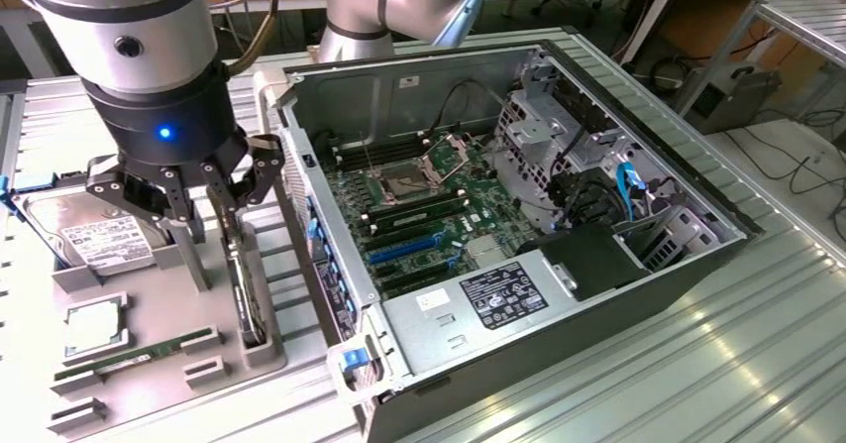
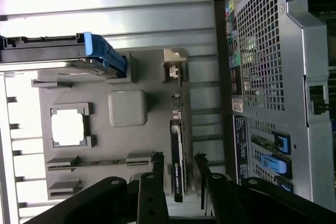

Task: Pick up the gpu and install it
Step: 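Pick up the gpu and move the gpu toward the slot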

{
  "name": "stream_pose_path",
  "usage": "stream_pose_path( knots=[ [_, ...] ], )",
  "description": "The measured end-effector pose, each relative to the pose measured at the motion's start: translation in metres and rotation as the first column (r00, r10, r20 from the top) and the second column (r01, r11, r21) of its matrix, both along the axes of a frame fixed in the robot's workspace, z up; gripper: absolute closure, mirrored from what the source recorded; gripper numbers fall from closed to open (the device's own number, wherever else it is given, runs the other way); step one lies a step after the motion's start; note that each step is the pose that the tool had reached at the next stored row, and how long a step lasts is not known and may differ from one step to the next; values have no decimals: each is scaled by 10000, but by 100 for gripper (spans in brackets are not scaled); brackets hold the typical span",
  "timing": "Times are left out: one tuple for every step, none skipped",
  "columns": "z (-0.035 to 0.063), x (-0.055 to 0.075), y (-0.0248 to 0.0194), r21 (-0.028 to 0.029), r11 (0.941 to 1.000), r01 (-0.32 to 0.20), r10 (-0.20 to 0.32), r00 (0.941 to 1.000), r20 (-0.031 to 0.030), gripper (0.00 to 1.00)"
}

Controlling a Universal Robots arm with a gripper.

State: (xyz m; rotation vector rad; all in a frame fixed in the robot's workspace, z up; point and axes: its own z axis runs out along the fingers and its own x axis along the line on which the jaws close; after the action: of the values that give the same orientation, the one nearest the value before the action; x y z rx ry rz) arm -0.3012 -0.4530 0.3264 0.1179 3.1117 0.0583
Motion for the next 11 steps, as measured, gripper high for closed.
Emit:
stream_pose_path(
  knots=[
    [-18, -6, 0, -1, 10000, 0, 0, 10000, -1, 64],
    [-38, -11, 0, 0, 10000, 0, 0, 10000, 0, 64],
    [-57, -15, 0, 0, 10000, -1, 1, 10000, 1, 64],
    [-76, -16, -1, 1, 10000, -2, 2, 10000, 4, 64],
    [-94, -16, -1, 1, 10000, -2, 2, 10000, 8, 64],
    [-112, -17, 0, 0, 10000, -1, 1, 10000, 11, 64],
    [-129, -17, 0, 1, 10000, 0, 0, 10000, 15, 64],
    [-147, -17, 0, 1, 10000, -1, 1, 10000, 18, 64],
    [-164, -17, 0, 0, 10000, 0, 0, 10000, 19, 64],
    [-180, -17, 0, 0, 10000, -1, 1, 10000, 21, 64],
    [-198, -17, 0, 0, 10000, -1, 1, 10000, 22, 64]
  ],
)
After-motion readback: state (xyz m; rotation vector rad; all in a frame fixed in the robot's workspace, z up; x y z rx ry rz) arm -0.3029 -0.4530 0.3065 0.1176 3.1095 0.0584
